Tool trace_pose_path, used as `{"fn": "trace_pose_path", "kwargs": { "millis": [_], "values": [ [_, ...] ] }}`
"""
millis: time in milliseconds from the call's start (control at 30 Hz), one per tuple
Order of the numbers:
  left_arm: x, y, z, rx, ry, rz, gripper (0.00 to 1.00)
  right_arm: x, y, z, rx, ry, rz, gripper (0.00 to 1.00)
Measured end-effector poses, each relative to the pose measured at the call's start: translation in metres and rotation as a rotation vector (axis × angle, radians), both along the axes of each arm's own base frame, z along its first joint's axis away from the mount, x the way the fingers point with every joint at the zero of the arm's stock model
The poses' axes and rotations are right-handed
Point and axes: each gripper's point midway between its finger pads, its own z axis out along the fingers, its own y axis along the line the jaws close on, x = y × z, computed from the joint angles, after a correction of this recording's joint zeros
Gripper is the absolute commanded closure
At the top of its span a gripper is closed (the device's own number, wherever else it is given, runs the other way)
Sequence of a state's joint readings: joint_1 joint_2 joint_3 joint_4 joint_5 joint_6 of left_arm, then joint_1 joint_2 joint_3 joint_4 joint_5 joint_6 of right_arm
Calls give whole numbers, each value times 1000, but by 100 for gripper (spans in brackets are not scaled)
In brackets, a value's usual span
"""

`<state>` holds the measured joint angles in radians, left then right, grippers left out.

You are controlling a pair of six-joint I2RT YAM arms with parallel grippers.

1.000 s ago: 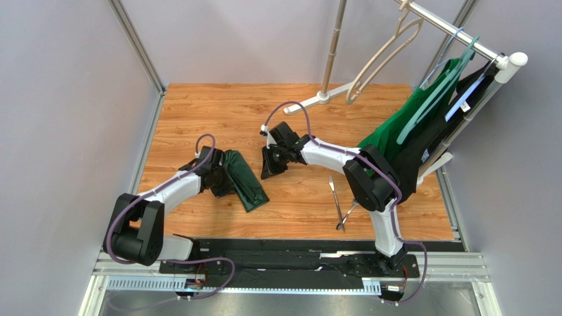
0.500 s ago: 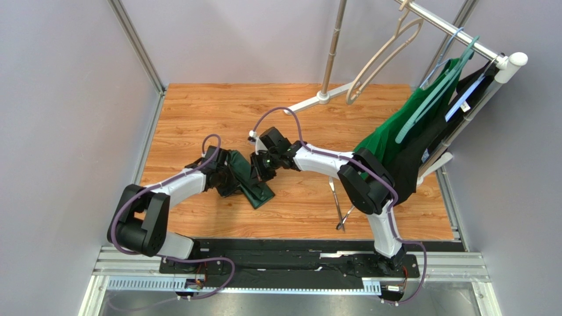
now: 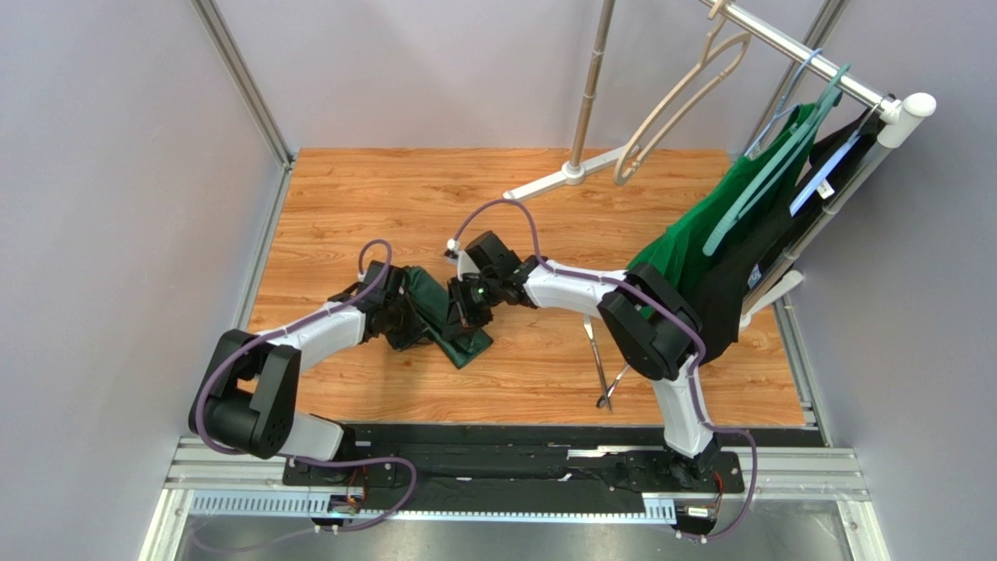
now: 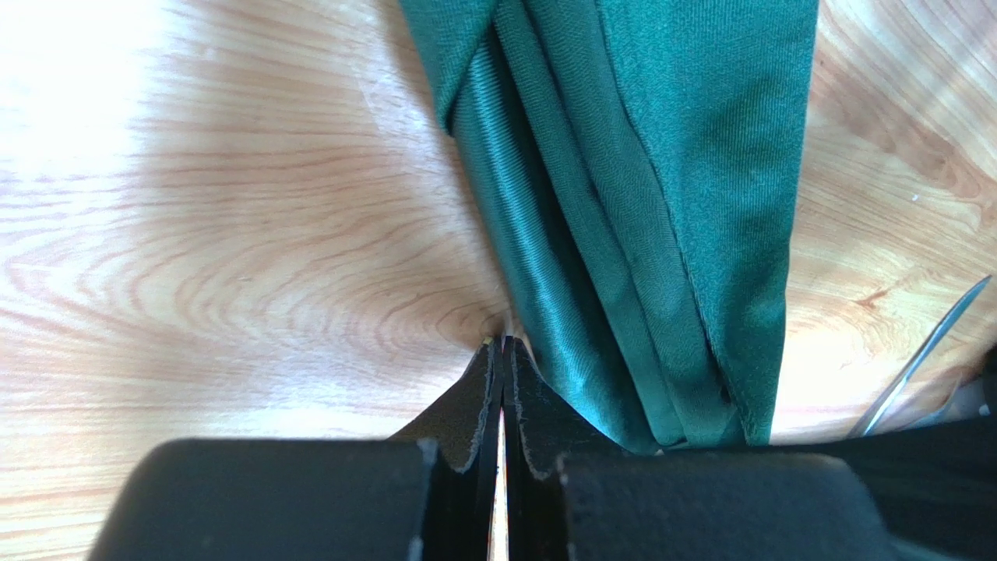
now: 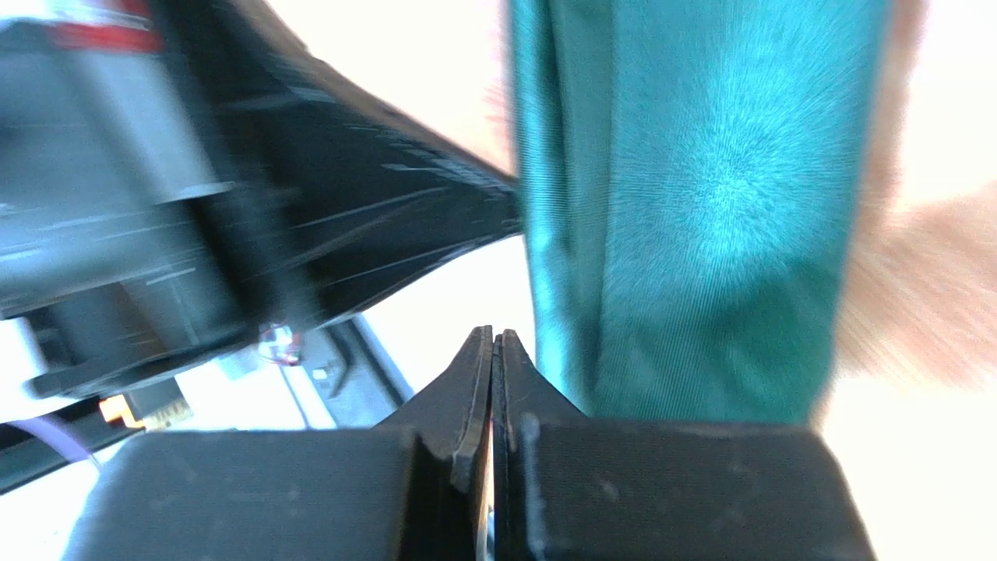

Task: Fold the napkin into a case and place the utensils inside
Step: Grasp the top corner of the smaller rectangle folded napkin from the folded napkin.

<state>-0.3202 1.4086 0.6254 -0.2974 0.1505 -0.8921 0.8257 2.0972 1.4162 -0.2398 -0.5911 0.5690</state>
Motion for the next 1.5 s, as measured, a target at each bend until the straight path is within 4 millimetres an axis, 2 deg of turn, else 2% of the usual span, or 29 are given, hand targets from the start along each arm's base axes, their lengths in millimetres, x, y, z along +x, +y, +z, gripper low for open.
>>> {"fn": "trace_pose_path", "kwargs": {
  "millis": [200,300,400,500,667,800,900,1033,1133,1200,1267,1367,1433,1500],
  "values": [
    [-2,4,1,15,-7,8,97,32,-6,60,124,-65,-39,100],
    [-2,4,1,17,-7,8,97,46,-9,68,157,-76,-55,100],
    [-2,4,0,18,-4,9,97,54,-14,62,159,-62,-72,100],
    [-2,3,-1,15,-3,7,97,56,-15,49,150,-44,-83,100],
    [1,-3,-1,-1,-5,-7,98,43,-21,22,118,16,-84,100],
    [3,-9,-1,-11,-10,-17,98,34,-23,8,107,45,-83,100],
    [3,-12,0,-14,-12,-17,98,27,-20,-1,108,54,-78,100],
    [3,-14,0,-18,-16,-20,98,12,-15,-27,97,90,-70,100],
    [3,-15,0,-15,-17,-23,94,7,-12,-29,114,108,-56,100],
    [-1,-12,2,-2,-13,-29,83,7,-12,-29,114,104,-52,100],
    [-7,-8,10,12,-21,-34,77,7,-13,-29,112,94,-44,100],
    [-9,0,45,2,-119,-23,76,8,-18,-27,78,67,-30,99],
    [-9,9,72,-9,-190,-2,75,7,-22,-21,36,38,-18,95],
    [-7,20,96,-11,-254,30,75,10,-24,-9,5,-13,-4,82]
  ]
}}
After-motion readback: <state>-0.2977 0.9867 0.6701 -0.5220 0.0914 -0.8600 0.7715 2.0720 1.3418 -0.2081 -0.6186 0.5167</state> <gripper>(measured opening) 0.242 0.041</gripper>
